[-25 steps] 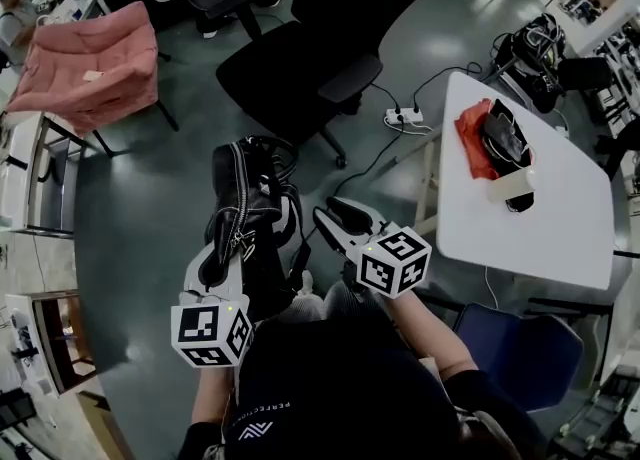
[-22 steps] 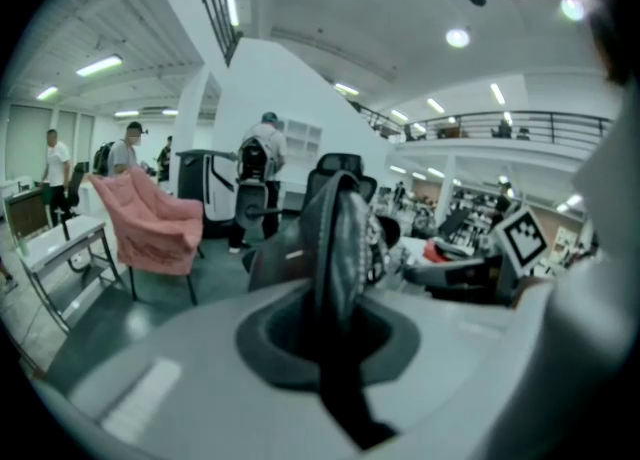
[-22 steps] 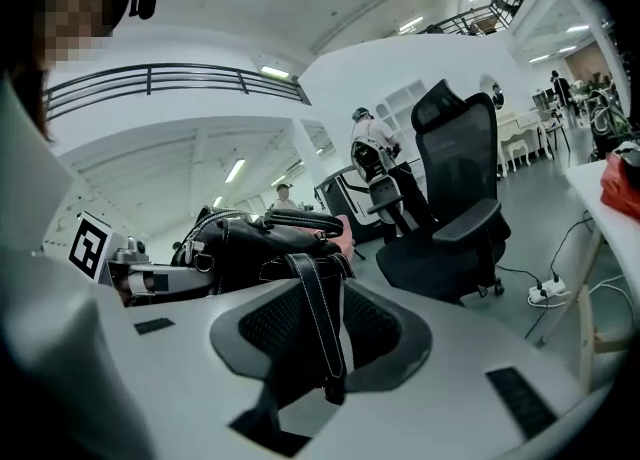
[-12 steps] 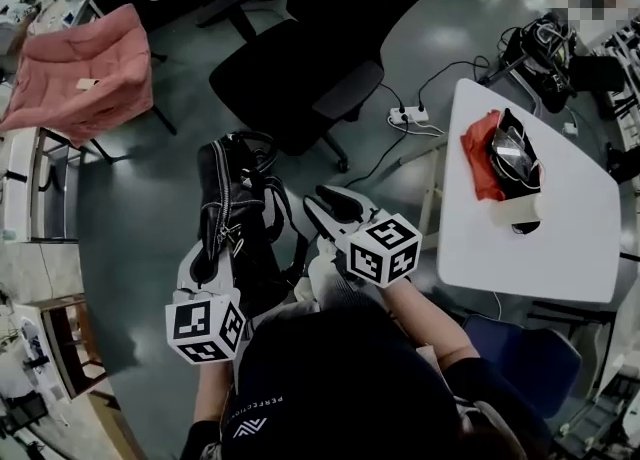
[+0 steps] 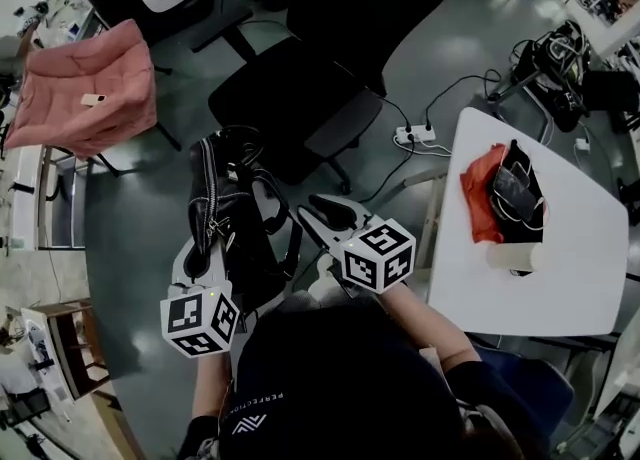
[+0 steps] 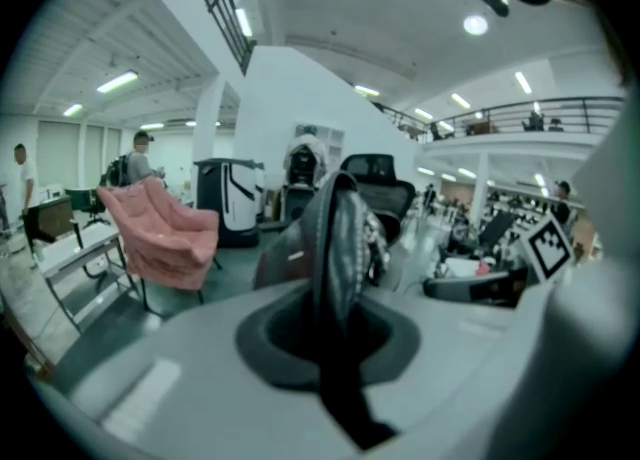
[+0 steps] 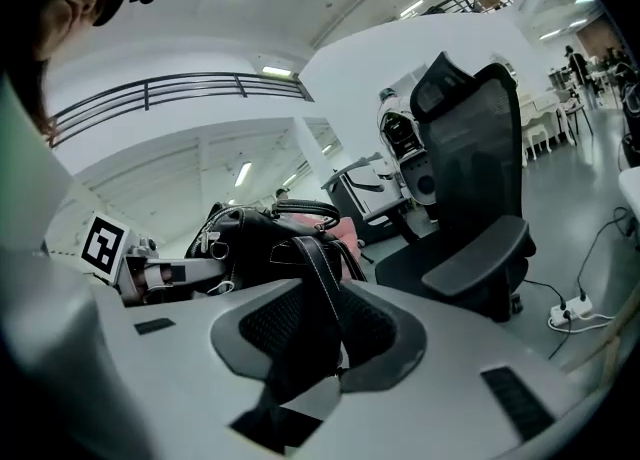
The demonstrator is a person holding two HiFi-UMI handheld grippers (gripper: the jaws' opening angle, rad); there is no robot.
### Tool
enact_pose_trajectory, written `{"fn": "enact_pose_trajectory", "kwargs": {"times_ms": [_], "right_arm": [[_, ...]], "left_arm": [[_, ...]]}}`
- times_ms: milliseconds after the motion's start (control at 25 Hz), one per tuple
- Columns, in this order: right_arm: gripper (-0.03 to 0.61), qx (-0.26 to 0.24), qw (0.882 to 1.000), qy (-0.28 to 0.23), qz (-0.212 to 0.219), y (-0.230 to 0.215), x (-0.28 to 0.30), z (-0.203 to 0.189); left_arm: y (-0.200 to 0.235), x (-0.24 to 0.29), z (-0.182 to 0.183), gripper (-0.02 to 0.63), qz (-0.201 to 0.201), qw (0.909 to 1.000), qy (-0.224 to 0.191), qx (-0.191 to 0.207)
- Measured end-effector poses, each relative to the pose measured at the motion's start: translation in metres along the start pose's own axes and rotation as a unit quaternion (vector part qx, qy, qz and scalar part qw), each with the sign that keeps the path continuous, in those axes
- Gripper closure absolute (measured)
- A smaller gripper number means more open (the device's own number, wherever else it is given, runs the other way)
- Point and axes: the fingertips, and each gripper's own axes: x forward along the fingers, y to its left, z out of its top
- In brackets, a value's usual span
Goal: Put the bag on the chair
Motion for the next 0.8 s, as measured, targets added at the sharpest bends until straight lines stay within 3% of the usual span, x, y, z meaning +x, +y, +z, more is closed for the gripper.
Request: {"fn": "enact_pose_trajectory", "kwargs": {"times_ms": [280, 800], "right_arm": [[0.479, -0.003, 1.0, -0.019, 0.017, -0.009, 0.009, 0.026], [0.483, 0.006, 0.999, -0.047, -0.023, -0.07, 0.027, 0.071]], "left_arm": [[0.004, 0.029, 0.025, 0.598, 0.018, 0.9998, -0.01, -0.006], [0.005, 0.121, 0.083, 0.598, 0.003, 0.9988, -0.045, 0.022]]}}
